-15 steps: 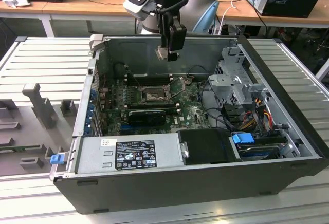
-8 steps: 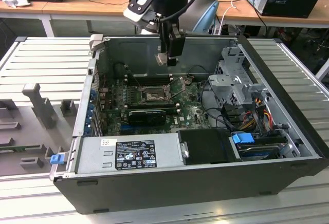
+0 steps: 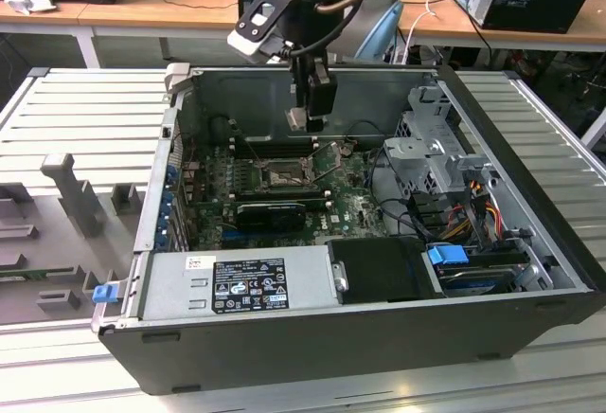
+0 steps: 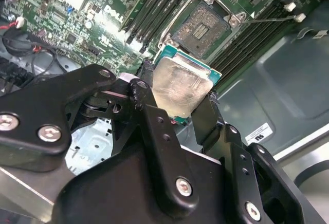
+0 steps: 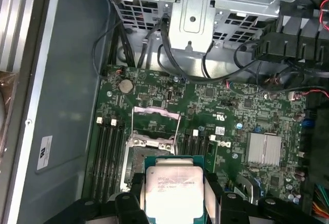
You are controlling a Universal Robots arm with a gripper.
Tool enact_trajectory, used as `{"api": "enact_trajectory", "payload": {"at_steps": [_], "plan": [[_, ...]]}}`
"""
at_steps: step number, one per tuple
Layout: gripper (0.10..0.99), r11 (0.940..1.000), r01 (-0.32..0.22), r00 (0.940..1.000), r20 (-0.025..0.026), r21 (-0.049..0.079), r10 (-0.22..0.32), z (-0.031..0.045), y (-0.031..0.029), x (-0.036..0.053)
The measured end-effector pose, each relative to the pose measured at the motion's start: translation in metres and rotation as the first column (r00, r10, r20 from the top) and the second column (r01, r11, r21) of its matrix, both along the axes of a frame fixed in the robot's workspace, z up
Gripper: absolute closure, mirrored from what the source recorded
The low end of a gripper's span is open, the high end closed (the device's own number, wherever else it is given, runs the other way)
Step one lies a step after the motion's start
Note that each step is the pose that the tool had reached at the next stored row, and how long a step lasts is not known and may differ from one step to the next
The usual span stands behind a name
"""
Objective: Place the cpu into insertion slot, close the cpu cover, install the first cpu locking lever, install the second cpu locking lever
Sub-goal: 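Place the cpu into insertion slot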
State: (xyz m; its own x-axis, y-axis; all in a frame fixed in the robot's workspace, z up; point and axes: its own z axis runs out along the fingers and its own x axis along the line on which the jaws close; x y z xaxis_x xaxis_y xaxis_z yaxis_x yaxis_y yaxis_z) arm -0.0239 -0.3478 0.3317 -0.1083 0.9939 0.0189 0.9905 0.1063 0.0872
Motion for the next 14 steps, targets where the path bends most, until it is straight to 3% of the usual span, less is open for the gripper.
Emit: {"api": "enact_trajectory", "payload": {"at_steps": [6,10,14], "plan": [[0.545,0.9998,0.019,0.9998,0.0000,0.000,-0.019,-0.0136,0.0000,-0.0010],[0.545,0.9998,0.020,0.9998,-0.0007,0.000,-0.020,-0.0299,0.0000,-0.0024],[0.545,0.9998,0.020,0.9998,-0.0010,0.000,-0.020,-0.0392,0.0000,-0.0029]]}}
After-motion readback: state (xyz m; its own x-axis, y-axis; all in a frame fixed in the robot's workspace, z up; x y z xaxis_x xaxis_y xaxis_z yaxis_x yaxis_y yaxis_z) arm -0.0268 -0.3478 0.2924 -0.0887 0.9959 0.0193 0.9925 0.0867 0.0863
